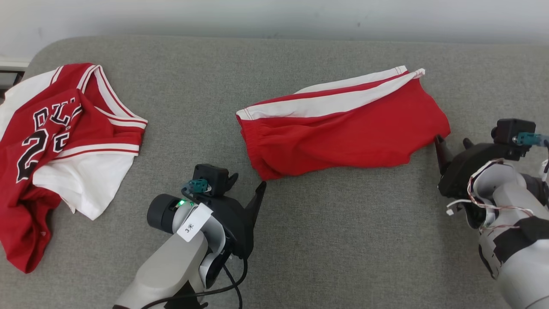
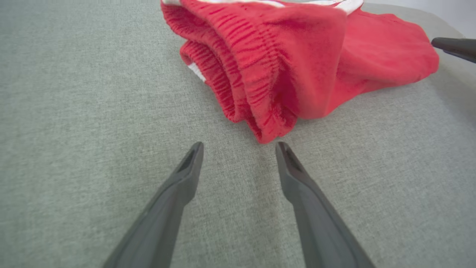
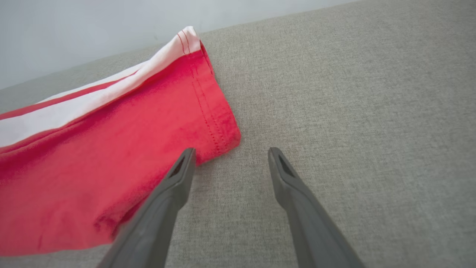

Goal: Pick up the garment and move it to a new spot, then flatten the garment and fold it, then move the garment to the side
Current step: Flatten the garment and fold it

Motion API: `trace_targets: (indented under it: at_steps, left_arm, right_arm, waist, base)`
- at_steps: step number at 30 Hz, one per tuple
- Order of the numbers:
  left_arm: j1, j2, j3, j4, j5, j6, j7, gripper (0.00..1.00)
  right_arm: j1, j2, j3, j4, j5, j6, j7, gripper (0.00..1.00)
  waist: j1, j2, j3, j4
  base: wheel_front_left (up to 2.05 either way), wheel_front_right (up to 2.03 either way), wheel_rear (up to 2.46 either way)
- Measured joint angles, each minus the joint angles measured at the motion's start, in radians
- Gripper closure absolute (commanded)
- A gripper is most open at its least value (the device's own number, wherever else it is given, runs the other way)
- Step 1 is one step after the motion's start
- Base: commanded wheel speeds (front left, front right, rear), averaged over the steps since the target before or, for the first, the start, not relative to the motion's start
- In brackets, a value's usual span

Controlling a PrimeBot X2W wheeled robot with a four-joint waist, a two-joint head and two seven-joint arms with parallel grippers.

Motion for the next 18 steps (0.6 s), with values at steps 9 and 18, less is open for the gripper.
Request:
trace_targets:
  at_steps: [9, 18]
  left_arm:
    - [-0.026, 0.000, -0.050, -0.061, -0.026, 0.001, -0.004, 0.00]
    - [-0.045, -0.001, -0.093, -0.092, -0.065, 0.018, -0.007, 0.05]
  right_arm:
    - [-0.065, 0.007, -0.006, 0.028, 0.002, -0.013, 0.002, 0.00]
    - [-0.108, 0.015, 0.001, 0.061, 0.002, -0.017, 0.018, 0.00]
  waist:
    - [-0.0001, 0.0000, 0.023, 0.001]
    - [0.0000, 0.0001, 0.049, 0.009]
  base:
    - [0.00, 0.00, 0.00]
    - [0.00, 0.00, 0.00]
